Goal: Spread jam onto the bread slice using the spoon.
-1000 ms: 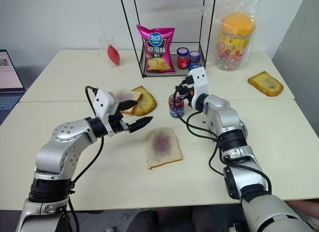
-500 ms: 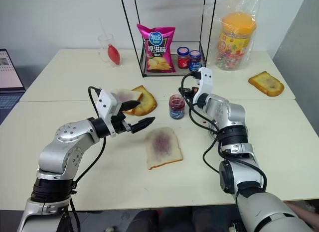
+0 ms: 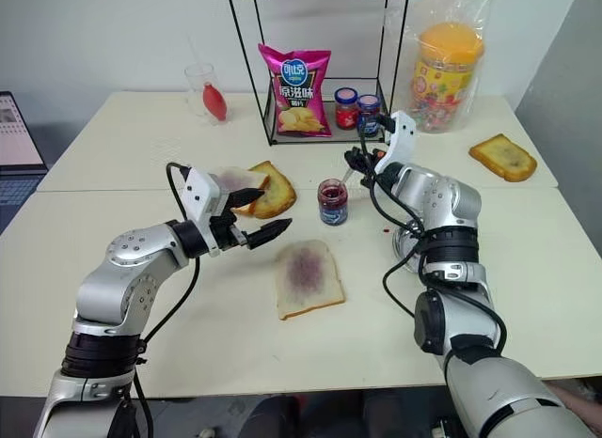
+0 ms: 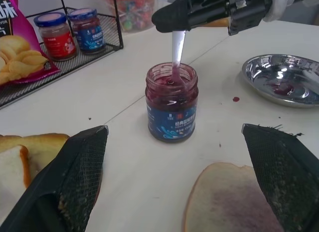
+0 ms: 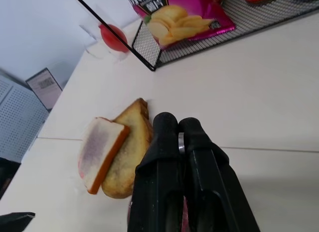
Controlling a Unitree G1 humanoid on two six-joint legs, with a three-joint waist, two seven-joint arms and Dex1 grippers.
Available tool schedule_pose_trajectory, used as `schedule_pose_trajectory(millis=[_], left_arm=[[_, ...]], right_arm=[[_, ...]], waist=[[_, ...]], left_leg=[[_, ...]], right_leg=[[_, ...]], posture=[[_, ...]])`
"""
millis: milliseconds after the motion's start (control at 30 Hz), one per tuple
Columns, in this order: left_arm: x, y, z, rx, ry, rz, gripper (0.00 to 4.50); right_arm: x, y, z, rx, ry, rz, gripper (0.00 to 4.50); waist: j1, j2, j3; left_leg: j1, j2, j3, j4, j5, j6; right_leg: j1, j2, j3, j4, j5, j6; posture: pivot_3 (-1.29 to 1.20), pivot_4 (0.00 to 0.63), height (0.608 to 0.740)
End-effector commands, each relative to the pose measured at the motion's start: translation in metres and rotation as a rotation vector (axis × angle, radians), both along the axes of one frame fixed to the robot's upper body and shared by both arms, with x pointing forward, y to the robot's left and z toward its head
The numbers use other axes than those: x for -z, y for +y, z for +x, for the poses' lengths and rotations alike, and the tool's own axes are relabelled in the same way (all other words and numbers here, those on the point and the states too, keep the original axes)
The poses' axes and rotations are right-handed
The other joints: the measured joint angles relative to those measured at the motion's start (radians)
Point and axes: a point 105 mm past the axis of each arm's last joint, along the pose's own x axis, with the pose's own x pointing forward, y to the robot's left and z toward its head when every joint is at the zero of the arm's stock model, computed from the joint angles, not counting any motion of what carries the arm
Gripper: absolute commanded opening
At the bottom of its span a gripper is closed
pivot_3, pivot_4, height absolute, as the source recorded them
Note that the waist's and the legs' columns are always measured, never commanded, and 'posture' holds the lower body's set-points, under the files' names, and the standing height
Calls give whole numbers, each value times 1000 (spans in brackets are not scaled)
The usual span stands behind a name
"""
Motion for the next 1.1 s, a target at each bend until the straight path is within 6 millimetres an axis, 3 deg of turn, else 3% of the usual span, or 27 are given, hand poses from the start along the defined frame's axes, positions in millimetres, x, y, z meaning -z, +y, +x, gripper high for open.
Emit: schedule_pose_trajectory(millis=[33,300,1100], left_arm=[[-9,-4,-1,22,-46,7,4500],[-10,-4,-1,29,-50,10,4500],[-10,-3,-1,27,-48,14,4500]], right_arm=[[-24,-7,0,23,-59,38,5],[-29,-14,2,53,-82,29,5],[-40,-11,2,60,-90,81,5]], waist=[[0,0,0],[0,0,0],[0,0,0]], left_leg=[[0,0,0,0,0,0],[-8,0,0,1,0,0],[-9,0,0,1,0,0]], right_leg=[[0,0,0,0,0,0],[-9,0,0,1,0,0],[-9,0,0,1,0,0]], posture=[[0,150,740],[0,150,740],[0,150,740]])
